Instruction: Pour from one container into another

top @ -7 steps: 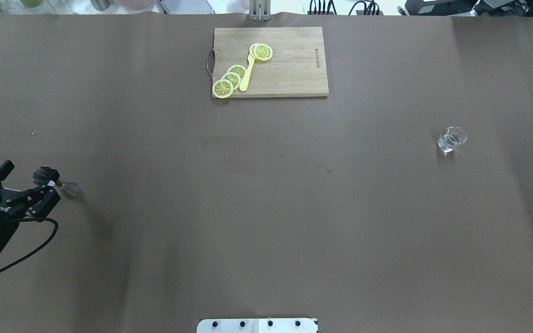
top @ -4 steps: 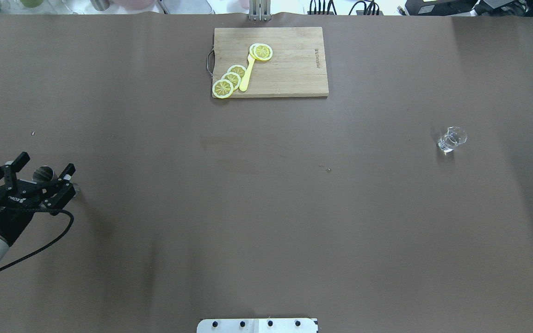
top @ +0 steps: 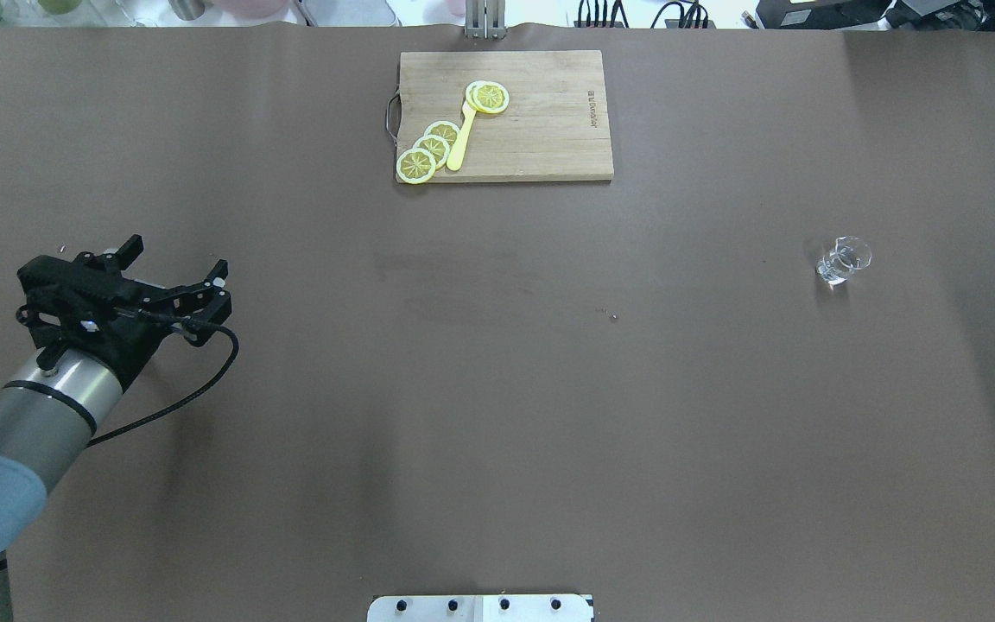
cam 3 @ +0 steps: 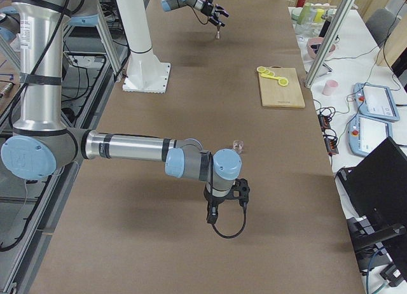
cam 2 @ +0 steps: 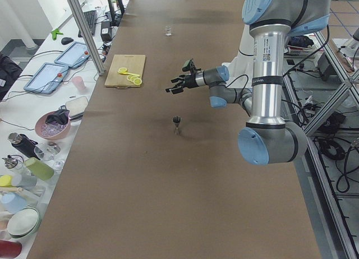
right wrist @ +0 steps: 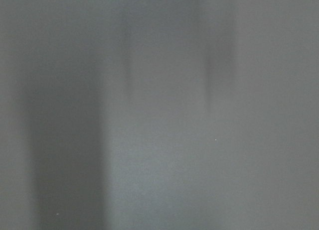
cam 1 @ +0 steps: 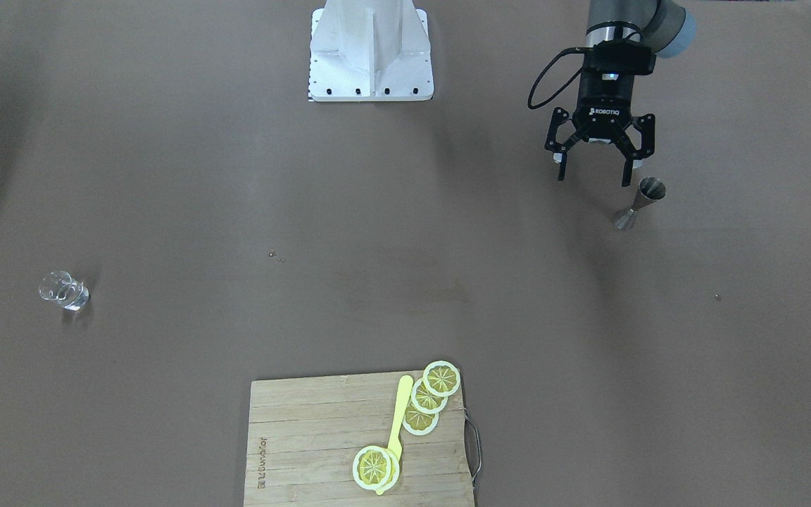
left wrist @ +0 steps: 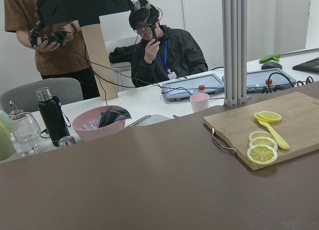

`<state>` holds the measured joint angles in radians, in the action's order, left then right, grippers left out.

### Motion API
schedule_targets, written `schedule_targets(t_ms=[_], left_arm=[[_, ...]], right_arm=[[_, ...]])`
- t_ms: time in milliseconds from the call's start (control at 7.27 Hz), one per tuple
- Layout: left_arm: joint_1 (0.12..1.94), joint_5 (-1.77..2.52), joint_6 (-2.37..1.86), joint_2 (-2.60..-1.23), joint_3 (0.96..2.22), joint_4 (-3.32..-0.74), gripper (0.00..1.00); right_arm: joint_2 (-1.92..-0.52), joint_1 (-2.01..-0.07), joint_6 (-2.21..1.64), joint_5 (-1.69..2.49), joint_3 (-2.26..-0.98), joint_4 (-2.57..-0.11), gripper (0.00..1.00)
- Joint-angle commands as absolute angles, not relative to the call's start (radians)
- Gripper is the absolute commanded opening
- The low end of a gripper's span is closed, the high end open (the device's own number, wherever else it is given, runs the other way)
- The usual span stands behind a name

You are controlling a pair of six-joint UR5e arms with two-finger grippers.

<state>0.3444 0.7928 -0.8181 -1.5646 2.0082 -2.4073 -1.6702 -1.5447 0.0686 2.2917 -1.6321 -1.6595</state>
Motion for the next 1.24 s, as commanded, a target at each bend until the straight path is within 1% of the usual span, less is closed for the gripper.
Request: schedule_targets(t_ms=[0, 550, 826, 1101], left_arm=[[0.425, 0.924, -0.816, -1.692, 2.003, -2.214, 0.98], [0.598, 1.257, -0.815, -1.902, 1.947, -1.92, 0.98], [0.644, 1.395, -0.815, -1.957, 1.925, -1.789, 0.98], [0.699, 1.564, -0.815, -1.985, 1.911, -1.671, 0.98]], right_arm=[[-1.671, -1.545, 0.069, 2.295, -1.632, -1.66, 1.0], [-1.672, -1.545, 0.074, 2.296, -1.635, -1.658, 1.0], [-1.671, -1.545, 0.08, 2.298, -1.64, -1.658, 1.0], [-1.672, -1.545, 0.08, 2.303, -1.643, -1.66, 1.0]])
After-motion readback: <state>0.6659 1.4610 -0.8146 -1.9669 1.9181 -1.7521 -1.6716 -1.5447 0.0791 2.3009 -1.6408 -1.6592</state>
